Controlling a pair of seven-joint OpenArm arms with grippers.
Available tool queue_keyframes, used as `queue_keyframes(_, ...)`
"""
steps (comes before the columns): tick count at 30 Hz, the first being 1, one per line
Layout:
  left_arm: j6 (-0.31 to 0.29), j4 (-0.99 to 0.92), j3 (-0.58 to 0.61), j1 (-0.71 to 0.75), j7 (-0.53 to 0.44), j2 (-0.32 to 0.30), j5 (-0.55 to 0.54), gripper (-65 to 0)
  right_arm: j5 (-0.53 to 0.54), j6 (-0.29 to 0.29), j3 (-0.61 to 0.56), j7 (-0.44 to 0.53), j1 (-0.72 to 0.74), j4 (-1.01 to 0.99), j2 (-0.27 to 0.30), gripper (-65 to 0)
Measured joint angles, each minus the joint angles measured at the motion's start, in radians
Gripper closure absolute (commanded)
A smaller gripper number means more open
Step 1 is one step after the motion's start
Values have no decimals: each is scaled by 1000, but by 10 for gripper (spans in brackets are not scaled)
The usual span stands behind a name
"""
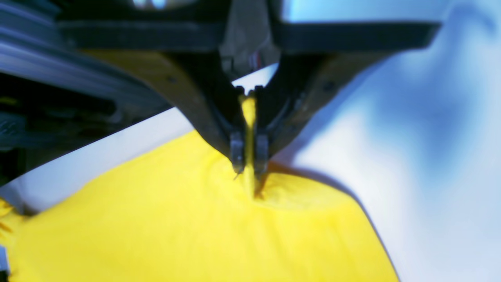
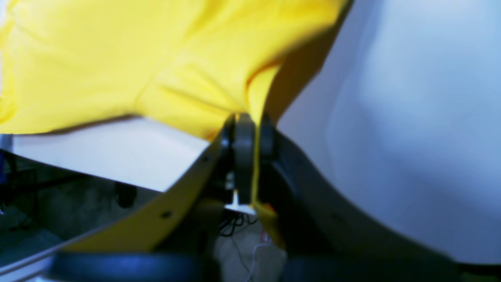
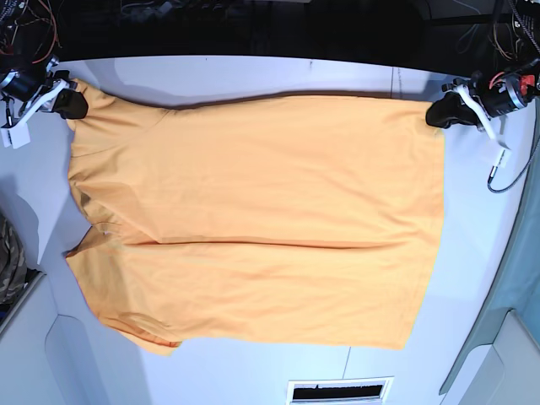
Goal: Layout the t-shirt on the table in an organized manner, then fold the t-shirt properly
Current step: 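Grasp the shoulder corners of the shirt with both grippers, then pull the held corners apart to straighten the shirt edge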
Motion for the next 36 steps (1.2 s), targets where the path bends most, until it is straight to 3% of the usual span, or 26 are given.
queue_keyframes(4,-2,62,-51,45,74,-12,-124,0,49,4,79,-9,-56,68,0,0)
queue_keyframes(13,-3,212,-106,168,67,-26,-133,0,96,20,149,-15,-266,244,0,0)
queue_keyframes(18,-3,216,-145,169,67,-26,-133,0,98,23,151,-16,-304,303,0,0)
queue_keyframes(21,-3,216,-145,169,52,-25,-129,0,97,23,151,13,-298,306,0,0)
queue_keyframes(25,-11,216,-144,157,-123,-24,-6,0,77,28,151,60,-260,306,0,0)
queue_keyframes(30,-20,170,-99,42,-158,-23,90,0,18,27,131,71,-97,300,3,0)
queue_keyframes(36,-11,-36,33,-128,-219,-19,201,0,-54,19,21,99,61,147,3,0)
